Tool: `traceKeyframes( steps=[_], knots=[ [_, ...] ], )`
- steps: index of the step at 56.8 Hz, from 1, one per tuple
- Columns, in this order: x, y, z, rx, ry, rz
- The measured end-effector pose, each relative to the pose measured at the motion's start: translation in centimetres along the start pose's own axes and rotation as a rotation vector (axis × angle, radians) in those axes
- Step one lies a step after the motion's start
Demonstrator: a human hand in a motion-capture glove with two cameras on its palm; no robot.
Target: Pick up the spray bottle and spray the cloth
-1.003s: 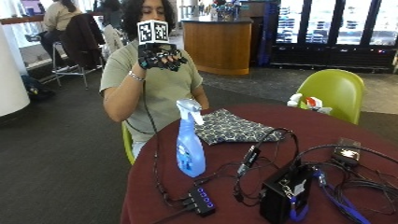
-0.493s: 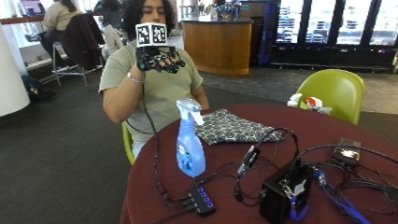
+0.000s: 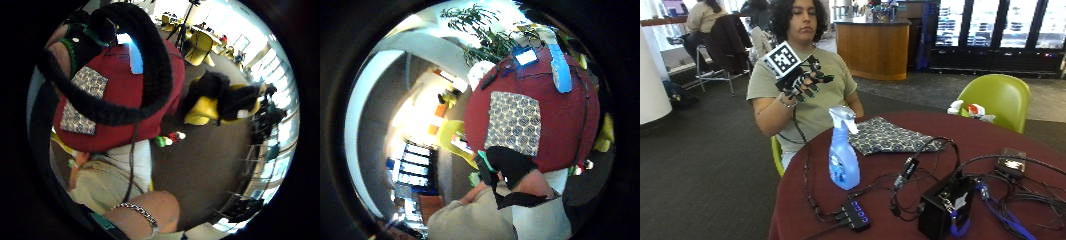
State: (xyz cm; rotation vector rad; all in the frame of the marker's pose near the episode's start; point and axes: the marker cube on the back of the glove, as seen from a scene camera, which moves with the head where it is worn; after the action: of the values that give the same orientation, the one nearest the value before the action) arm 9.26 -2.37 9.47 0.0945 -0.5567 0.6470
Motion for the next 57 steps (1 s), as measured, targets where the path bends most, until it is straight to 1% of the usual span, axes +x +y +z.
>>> traceKeyframes(
  steps=[2, 4, 8, 13, 16, 17, 20, 23, 28, 40, 46, 51, 57],
  knots=[
    [0.5, -1.0, 0.5, 0.039, -0.074, 0.064],
    [1.1, -2.0, 0.8, 0.051, -0.138, 0.087],
    [2.9, -2.2, 1.3, -0.01, -0.236, 0.0],
    [4.5, -4.2, 2.3, 0.059, -0.299, 0.028],
    [6.0, -5.8, 3.0, 0.072, -0.323, -0.008],
    [6.4, -6.4, 3.3, 0.085, -0.335, 0.004],
    [7.0, -8.7, 4.2, 0.173, -0.378, 0.121],
    [7.5, -10.2, 4.7, 0.186, -0.409, 0.184],
    [8.3, -12.0, 5.1, 0.194, -0.417, 0.237],
    [10.7, -16.6, 5.8, 0.275, -0.418, 0.318],
    [12.2, -18.0, 6.0, 0.3, -0.425, 0.374],
    [12.9, -18.3, 5.8, 0.351, -0.428, 0.376],
    [12.8, -18.6, 5.7, 0.34, -0.425, 0.362]
  ],
)
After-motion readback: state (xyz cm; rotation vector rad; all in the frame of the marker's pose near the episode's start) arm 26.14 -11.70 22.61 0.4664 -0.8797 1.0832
